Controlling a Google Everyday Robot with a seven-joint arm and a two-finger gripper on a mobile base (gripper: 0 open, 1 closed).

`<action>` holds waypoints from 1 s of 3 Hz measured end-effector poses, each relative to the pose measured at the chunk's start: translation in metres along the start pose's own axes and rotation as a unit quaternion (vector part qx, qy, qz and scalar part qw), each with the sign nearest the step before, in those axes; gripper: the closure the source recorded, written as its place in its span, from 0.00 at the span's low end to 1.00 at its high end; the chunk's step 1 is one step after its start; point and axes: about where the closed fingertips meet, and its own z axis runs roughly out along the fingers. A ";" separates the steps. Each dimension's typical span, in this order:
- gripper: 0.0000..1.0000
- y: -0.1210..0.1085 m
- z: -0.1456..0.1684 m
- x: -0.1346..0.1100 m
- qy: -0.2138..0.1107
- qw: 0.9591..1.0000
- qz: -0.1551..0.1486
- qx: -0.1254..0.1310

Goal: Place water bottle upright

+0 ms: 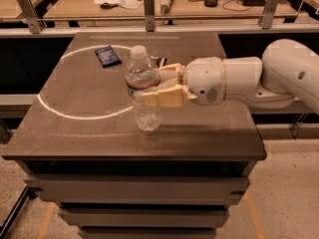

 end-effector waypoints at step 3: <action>0.00 0.007 -0.008 0.030 -0.016 0.998 -0.058 -0.016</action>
Offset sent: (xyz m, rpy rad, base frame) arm -0.0091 -0.0180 -0.0355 0.0318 -0.1596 0.0371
